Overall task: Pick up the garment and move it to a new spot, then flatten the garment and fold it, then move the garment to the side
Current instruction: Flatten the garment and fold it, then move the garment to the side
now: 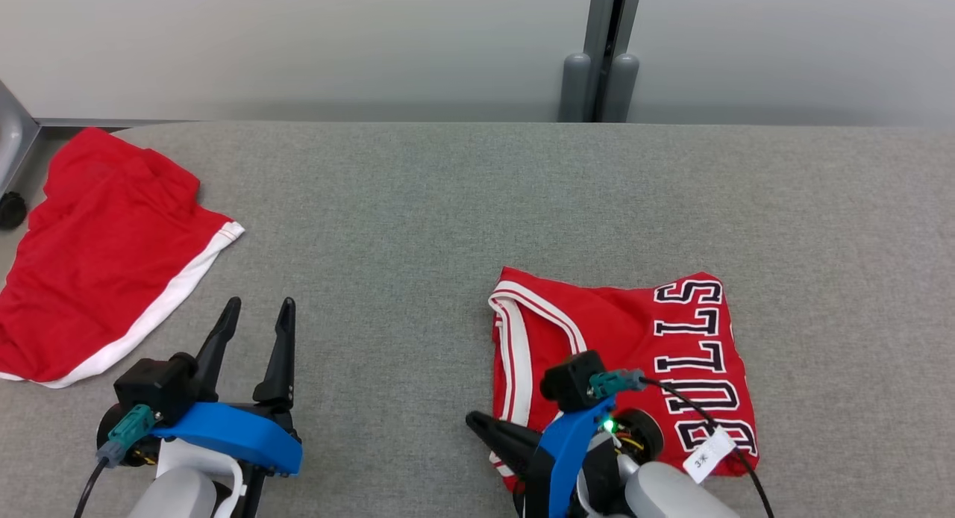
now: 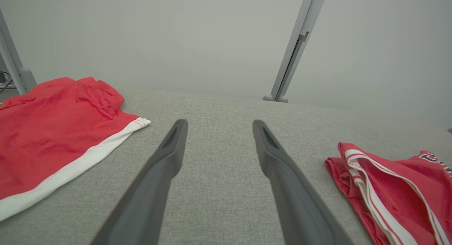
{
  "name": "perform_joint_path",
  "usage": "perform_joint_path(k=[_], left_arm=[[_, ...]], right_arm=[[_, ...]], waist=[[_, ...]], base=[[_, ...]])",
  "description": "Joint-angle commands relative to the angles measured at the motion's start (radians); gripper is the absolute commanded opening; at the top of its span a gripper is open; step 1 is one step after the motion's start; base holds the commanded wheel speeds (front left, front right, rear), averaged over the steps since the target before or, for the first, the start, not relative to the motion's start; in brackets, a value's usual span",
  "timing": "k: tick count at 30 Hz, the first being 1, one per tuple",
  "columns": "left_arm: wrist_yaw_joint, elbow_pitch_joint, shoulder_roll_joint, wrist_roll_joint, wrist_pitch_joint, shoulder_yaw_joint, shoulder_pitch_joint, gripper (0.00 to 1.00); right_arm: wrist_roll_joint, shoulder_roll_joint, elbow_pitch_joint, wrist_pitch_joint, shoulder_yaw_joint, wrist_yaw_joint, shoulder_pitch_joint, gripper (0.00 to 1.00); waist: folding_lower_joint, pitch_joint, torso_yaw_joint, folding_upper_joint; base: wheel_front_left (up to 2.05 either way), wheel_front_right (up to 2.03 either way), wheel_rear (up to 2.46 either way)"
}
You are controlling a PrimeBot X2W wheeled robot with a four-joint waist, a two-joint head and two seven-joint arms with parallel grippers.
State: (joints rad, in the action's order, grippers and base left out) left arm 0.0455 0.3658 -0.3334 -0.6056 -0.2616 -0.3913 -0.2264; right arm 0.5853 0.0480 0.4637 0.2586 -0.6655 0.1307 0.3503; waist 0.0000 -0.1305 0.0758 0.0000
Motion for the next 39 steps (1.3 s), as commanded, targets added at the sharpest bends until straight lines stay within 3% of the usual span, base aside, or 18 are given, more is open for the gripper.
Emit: perform_joint_path(k=[1, 3, 4, 5, 9, 13, 20, 26, 39], left_arm=[[-0.005, 0.0, -0.005, -0.003, -0.003, 0.012, -0.001, 1.0], [-0.009, -0.005, -0.009, -0.003, -0.004, 0.018, 0.011, 1.0], [-0.01, -0.007, -0.01, -0.003, -0.004, 0.023, 0.017, 1.0], [-0.013, -0.011, -0.011, -0.003, -0.004, 0.029, 0.022, 1.0], [-0.021, -0.032, -0.008, 0.006, -0.004, 0.051, 0.047, 1.0], [-0.03, -0.054, -0.004, 0.011, -0.004, 0.079, 0.084, 1.0], [-0.036, -0.079, 0.012, 0.035, -0.004, 0.109, 0.141, 1.0], [-0.036, -0.075, 0.023, 0.04, -0.005, 0.121, 0.171, 1.0], [-0.043, -0.062, 0.019, 0.031, 0.007, 0.116, 0.178, 1.0]], right_arm=[[0.047, 0.004, -0.017, -0.037, 0.0, 0.0, 0.034, 0.0], [0.074, 0.004, -0.036, -0.079, 0.019, 0.0, 0.048, 0.0], [0.077, 0.004, -0.051, -0.101, 0.03, 0.0, 0.054, 0.44], [0.077, 0.013, -0.07, -0.125, 0.05, 0.0, 0.056, 1.0], [0.034, 0.09, -0.155, -0.22, 0.16, 0.0, 0.01, 1.0], [-0.065, 0.15, -0.215, -0.282, 0.335, 0.0, -0.07, 1.0], [-0.224, 0.153, -0.272, -0.271, 0.58, 0.0, -0.234, 1.0], [-0.279, 0.139, -0.293, -0.263, 0.617, 0.0, -0.286, 1.0], [-0.287, 0.109, -0.295, -0.248, 0.632, 0.0, -0.306, 1.0]], waist=[[0.0, 0.004, -0.008, 0.0], [0.0, 0.011, -0.019, 0.0], [0.0, 0.015, -0.025, 0.0], [0.0, 0.019, -0.032, 0.0], [0.0, 0.043, -0.053, 0.0], [0.0, 0.066, -0.076, 0.0], [0.0, 0.098, -0.092, 0.0], [0.0, 0.118, -0.104, 0.0], [0.0, 0.134, -0.108, 0.0]], base=[[0.0, 0.0, 0.0], [0.0, 0.0, 0.0], [0.0, 0.0, 0.0], [0.0, 0.0, 0.0], [0.0, 0.0, 0.0], [0.0, 0.0, 0.0], [0.0, 0.0, 0.0], [0.0, 0.0, 0.0], [0.0, 0.0, 0.0]])
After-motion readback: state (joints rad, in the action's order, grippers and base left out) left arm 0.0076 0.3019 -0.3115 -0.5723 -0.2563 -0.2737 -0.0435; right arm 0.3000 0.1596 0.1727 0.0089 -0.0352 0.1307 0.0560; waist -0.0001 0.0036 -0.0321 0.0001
